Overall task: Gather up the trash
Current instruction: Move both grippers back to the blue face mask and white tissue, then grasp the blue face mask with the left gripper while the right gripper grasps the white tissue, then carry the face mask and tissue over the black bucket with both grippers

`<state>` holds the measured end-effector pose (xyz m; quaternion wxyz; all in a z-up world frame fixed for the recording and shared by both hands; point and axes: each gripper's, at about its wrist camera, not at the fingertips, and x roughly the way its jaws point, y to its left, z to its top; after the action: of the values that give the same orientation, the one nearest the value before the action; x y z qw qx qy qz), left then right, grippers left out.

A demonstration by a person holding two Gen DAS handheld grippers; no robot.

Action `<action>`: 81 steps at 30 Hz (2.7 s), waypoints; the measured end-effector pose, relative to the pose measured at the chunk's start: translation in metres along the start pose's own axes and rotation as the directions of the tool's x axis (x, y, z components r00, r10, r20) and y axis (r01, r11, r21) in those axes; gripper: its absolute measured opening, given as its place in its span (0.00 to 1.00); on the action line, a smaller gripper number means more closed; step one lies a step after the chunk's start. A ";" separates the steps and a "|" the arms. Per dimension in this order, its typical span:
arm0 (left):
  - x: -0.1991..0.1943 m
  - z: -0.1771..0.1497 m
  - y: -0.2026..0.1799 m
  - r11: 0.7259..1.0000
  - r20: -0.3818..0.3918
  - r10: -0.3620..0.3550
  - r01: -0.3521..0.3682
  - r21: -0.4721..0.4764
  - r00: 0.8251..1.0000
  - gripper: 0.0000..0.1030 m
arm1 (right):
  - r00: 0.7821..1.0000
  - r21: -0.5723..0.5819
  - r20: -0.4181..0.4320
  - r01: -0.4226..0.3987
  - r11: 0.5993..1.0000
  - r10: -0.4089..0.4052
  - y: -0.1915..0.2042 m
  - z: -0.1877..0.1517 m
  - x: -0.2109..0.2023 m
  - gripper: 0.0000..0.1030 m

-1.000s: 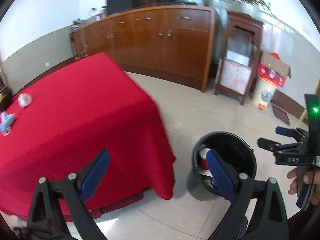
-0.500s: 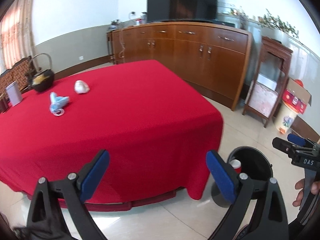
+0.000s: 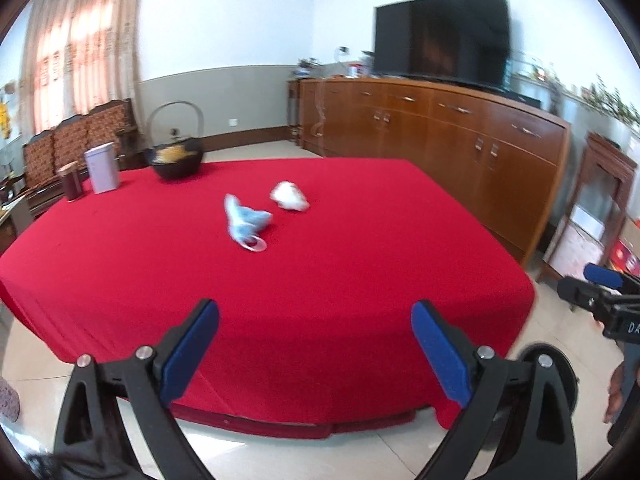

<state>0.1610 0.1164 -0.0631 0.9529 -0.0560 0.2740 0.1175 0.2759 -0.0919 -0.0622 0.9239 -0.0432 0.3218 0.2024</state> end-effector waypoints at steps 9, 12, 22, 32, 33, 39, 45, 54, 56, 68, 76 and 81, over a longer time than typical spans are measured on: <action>0.075 0.041 0.055 0.998 -0.065 0.053 -0.054 -0.027 0.996 0.74 | 0.997 -0.117 -0.044 -0.069 0.991 0.064 0.068 0.066 0.086 0.99; 0.106 0.045 0.059 0.999 -0.106 0.049 -0.050 -0.012 0.993 0.68 | 0.993 -0.135 -0.077 -0.105 0.985 0.095 0.088 0.083 0.124 0.87; 0.181 0.062 0.070 0.999 -0.216 -0.021 0.011 -0.049 0.976 0.27 | 0.971 -0.164 -0.171 -0.196 0.967 0.168 0.136 0.127 0.223 0.70; 0.187 0.068 0.112 0.989 -0.184 -0.025 -0.002 -0.150 0.983 0.24 | 0.951 -0.211 -0.249 -0.238 0.948 0.184 0.196 0.145 0.297 0.55; 0.188 0.067 0.114 0.989 -0.183 -0.023 -0.005 -0.151 0.983 0.24 | 0.950 -0.213 -0.253 -0.240 0.947 0.183 0.199 0.146 0.301 0.53; 0.187 0.067 0.112 0.992 -0.176 -0.012 -0.010 -0.125 0.984 0.24 | 0.946 -0.218 -0.274 -0.238 0.946 0.175 0.211 0.152 0.314 0.25; 0.170 0.070 0.098 0.997 -0.145 -0.013 0.002 -0.079 0.989 0.23 | 0.962 -0.230 -0.203 -0.228 0.946 0.182 0.196 0.148 0.268 0.20; 0.136 0.068 0.058 0.998 -0.139 -0.064 0.060 -0.034 0.988 0.23 | 0.985 -0.194 -0.108 -0.151 0.969 0.132 0.133 0.129 0.184 0.20; 0.124 0.070 0.047 0.997 -0.130 -0.077 0.074 -0.024 0.989 0.23 | 0.989 -0.178 -0.095 -0.132 0.975 0.116 0.116 0.123 0.166 0.20; 0.075 0.061 -0.012 0.985 -0.116 -0.161 0.166 0.037 0.980 0.23 | 0.999 -0.057 -0.036 0.000 0.998 -0.002 0.015 0.070 0.055 0.20; 0.053 0.049 -0.055 0.967 -0.116 -0.228 0.238 0.087 0.967 0.23 | 0.996 0.019 -0.019 0.093 0.996 -0.093 -0.042 0.034 -0.005 0.20; 0.045 0.041 -0.084 0.951 -0.127 -0.274 0.288 0.113 0.953 0.23 | 0.989 0.073 -0.024 0.146 0.987 -0.144 -0.078 0.008 -0.035 0.20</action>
<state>0.2405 0.0514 -0.0493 0.9450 -0.0383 0.3224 -0.0409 0.2869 -0.1740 -0.0379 0.9340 -0.0341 0.3339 0.1222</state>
